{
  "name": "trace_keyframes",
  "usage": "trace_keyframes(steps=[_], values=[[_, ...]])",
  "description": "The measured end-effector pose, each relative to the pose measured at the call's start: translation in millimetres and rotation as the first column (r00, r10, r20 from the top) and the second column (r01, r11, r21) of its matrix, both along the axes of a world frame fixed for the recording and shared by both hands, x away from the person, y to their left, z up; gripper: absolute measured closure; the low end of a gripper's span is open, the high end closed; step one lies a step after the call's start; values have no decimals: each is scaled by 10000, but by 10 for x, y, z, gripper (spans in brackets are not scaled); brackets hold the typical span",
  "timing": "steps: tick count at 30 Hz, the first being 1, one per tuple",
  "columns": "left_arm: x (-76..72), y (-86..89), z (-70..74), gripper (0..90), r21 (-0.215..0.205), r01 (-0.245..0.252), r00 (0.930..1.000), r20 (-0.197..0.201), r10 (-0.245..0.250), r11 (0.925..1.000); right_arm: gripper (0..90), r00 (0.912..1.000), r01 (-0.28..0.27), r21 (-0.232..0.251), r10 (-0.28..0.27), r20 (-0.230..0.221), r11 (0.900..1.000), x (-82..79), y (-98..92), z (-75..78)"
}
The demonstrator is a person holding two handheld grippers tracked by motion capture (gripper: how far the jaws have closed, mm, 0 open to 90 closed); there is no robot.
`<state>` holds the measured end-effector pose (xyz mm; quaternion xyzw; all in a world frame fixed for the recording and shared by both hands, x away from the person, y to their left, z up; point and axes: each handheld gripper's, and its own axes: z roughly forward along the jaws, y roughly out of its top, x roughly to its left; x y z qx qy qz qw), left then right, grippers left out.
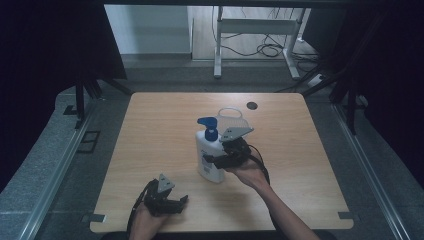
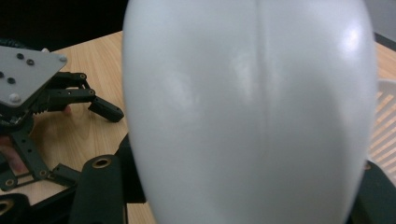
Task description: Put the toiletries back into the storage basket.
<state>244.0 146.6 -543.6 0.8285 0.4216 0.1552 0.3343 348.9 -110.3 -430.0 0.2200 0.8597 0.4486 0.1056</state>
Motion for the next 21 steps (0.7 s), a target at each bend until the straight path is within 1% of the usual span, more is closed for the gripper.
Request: trace_keyframes(steps=[2,6,11,15,16,17,18,21], values=[[0,-1,-1,117,-16,-4,10000,9,4,10000,376,9999,-101,-34,101,78,9999,8,-12,31],[1,-2,-2,117,-31,-8,10000,17,8,10000,377,9994,-341,1,341,57,9994,48,-72,120],[2,-3,-2,117,-35,-16,10000,19,16,10000,377,9985,-545,61,545,53,9985,94,-136,191],[2,-4,-3,117,-42,-15,10000,18,16,10000,378,9976,-692,178,692,-27,9974,151,-197,276],[2,-4,-2,117,-38,-14,10000,15,14,10000,378,9972,-753,213,753,-9,9969,168,-213,301],[3,-4,-3,117,-45,-16,10000,17,16,10000,379,9964,-842,298,843,-31,9960,195,-244,358],[3,-4,-3,117,-45,-15,10000,17,15,10000,379,9964,-842,298,843,-31,9960,195,-244,358],[3,-4,-3,117,-48,-15,10000,21,15,10000,379,9950,-1000,409,1000,18,9941,236,-289,446]])
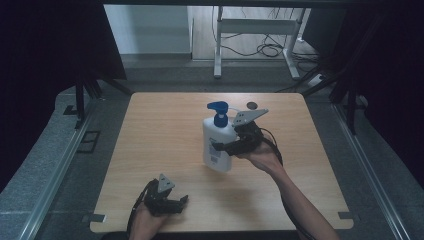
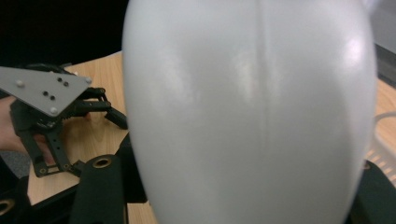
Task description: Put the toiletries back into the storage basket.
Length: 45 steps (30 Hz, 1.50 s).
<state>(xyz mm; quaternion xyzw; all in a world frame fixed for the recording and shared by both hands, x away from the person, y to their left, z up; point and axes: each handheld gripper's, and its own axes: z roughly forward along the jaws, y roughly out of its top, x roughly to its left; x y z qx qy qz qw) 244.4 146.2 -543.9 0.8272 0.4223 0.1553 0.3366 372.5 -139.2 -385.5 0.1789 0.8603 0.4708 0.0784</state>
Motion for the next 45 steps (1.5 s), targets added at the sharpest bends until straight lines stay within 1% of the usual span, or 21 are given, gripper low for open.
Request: trace_keyframes(steps=[2,3,6,7,11,12,15,18,19,20,23,25,30,32,38,39,45], values=[[1,0,0,117,2,4,10000,-4,-4,10000,379,9998,-194,41,194,63,9998,38,-39,88],[1,0,0,117,2,3,10000,-4,-3,10000,379,9998,-194,41,194,63,9998,38,-39,88],[1,-1,0,117,-1,1,10000,-4,-1,10000,380,9990,-409,4,409,153,9992,89,-74,188],[1,-1,0,117,-5,-2,10000,-7,2,10000,380,9990,-409,4,409,153,9992,89,-74,188],[2,-1,0,117,-3,0,10000,-4,0,10000,380,9978,-597,5,597,281,9982,155,-120,285],[2,-2,0,117,-7,-1,10000,-4,1,10000,380,9978,-597,5,597,281,9982,155,-120,285],[2,-1,0,117,-5,4,10000,-4,-4,10000,380,9973,-640,55,637,364,9979,196,-149,348],[3,-1,0,117,-5,7,10000,-2,-7,10000,381,9972,-638,129,633,392,9979,238,-175,421],[3,-1,0,117,-8,9,10000,-4,-9,10000,381,9968,-646,161,638,476,9978,266,-190,471],[3,-1,0,117,-7,10,10000,-4,-10,10000,381,9968,-646,161,638,476,9978,266,-190,471],[3,-2,0,117,-6,10,10000,-7,-11,10000,381,9964,-657,138,649,554,9977,326,-208,561],[3,-2,0,117,-6,11,10000,-6,-11,10000,381,9962,-669,129,661,563,9977,341,-212,579],[4,-1,0,117,-9,18,10000,-4,-18,10000,382,9952,-699,20,696,690,9976,440,-246,644],[4,-2,0,117,-7,17,10000,-4,-17,10000,382,9952,-687,11,684,699,9976,456,-251,648],[4,-2,1,117,-3,23,10000,-6,-23,10000,383,9955,-592,-55,594,738,9982,567,-290,652],[5,-2,0,117,-5,21,10000,-4,-21,10000,383,9958,-576,-76,580,712,9983,607,-306,648],[5,-3,0,117,-11,23,10000,2,-23,10000,384,9962,-504,-66,508,711,9987,700,-338,645]])
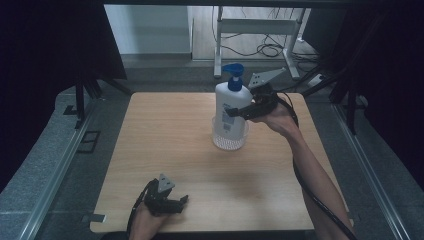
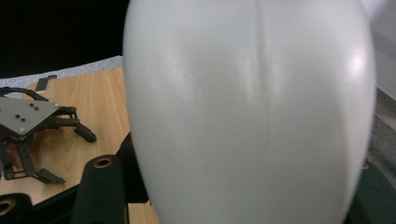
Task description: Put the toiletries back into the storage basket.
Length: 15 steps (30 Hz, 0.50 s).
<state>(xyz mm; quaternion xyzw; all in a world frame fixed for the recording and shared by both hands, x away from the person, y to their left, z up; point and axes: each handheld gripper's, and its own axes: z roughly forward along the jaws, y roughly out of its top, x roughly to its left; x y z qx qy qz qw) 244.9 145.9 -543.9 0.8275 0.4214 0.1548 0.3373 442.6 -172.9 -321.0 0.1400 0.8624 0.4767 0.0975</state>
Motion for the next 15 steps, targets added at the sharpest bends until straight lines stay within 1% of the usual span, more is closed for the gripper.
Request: trace_keyframes(steps=[3,6,9,10,15], values=[[0,3,2,117,32,23,10000,-10,-23,10000,384,10000,-2,-15,2,42,10000,47,-11,6],[0,-1,0,117,-24,12,10000,-6,-12,10000,384,10000,17,-54,-17,77,10000,94,-21,8],[1,2,1,117,5,28,10000,-10,-28,10000,384,10000,86,-75,-86,39,9999,160,-39,-6],[1,0,0,117,-21,16,10000,-4,-16,10000,384,10000,86,-75,-86,39,9999,160,-39,-6],[1,-1,0,117,-26,4,10000,-3,-4,10000,384,9998,204,30,-204,36,9998,252,-64,-45]])
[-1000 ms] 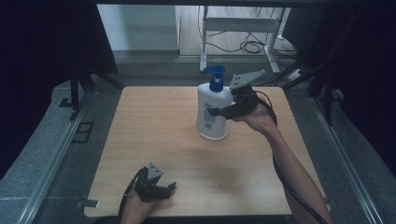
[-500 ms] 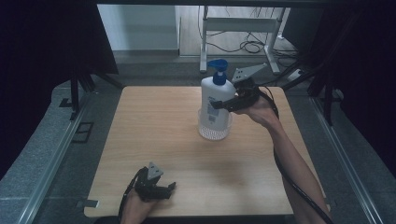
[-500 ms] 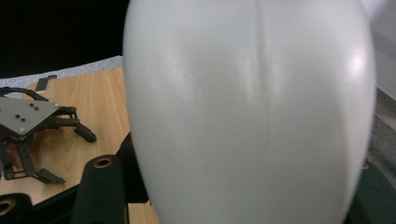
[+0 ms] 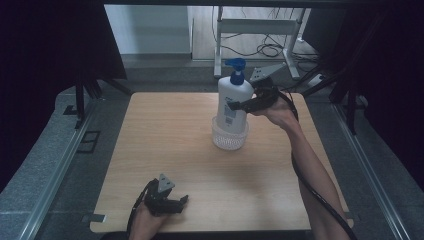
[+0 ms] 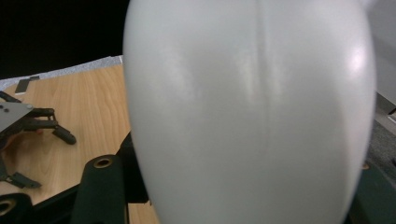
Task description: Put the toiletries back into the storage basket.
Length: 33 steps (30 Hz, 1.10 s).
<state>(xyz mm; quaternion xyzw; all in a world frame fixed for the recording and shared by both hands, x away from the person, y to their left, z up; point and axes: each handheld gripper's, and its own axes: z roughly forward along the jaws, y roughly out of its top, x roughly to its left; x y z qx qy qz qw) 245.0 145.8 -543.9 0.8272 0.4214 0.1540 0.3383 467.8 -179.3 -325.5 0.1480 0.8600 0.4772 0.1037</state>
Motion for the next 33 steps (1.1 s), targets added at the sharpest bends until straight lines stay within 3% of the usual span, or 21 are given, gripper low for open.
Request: trace_keyframes(steps=[12,33], values=[[1,3,1,118,38,26,10000,-2,-26,10000,384,10000,-97,-43,97,-18,9999,147,-2,-120],[0,3,1,117,26,28,10000,-13,-28,10000,383,9992,-234,-348,222,-340,9991,267,24,-473]])
